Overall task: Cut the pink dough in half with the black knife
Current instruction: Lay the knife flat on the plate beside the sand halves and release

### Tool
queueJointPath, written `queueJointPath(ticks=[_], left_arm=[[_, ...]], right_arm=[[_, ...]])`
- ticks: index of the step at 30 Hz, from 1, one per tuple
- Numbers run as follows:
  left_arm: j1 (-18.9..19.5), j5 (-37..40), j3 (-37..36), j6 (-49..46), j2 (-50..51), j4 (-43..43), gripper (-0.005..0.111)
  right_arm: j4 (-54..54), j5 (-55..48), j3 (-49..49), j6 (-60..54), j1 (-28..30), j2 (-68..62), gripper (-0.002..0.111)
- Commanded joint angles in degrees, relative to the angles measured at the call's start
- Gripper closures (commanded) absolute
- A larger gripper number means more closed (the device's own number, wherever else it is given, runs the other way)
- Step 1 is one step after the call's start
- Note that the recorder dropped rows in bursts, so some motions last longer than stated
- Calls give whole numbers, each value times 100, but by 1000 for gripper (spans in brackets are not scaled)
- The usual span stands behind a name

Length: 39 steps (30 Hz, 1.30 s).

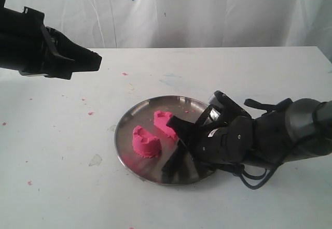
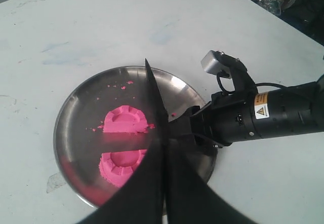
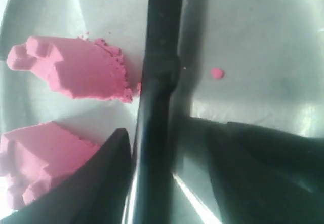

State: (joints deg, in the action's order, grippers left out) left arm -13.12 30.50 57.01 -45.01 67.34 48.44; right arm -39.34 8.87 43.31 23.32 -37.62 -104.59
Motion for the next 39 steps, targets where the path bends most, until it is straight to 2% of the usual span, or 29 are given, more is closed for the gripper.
queueJointPath(ticks=[1,7,16,19,23,28,33,39], left_arm=[[-18,50,-32,-15,-59,74,107],[-18,50,-32,-15,-59,74,107],[-18,50,-32,-15,-59,74,107],[-18,50,-32,-15,-59,74,107],[-18,50,-32,-15,-59,74,107],[-18,50,-32,-15,-59,74,107],[-18,50,-32,-15,-59,74,107],[-18,50,-32,-15,-59,74,107]], right_arm=[[51,-106,-1,-121,65,109,63],[51,-153,-23,-256,65,288,63],[38,349,-702,-371,65,1240,64],[54,324,-818,-1020,26,1670,71],[54,260,-855,-2230,-166,2304,86],[78,47,-855,-3963,-644,3077,108],[90,-169,-855,-4964,-1262,3693,108],[724,-313,-855,-5160,-1994,4095,108]])
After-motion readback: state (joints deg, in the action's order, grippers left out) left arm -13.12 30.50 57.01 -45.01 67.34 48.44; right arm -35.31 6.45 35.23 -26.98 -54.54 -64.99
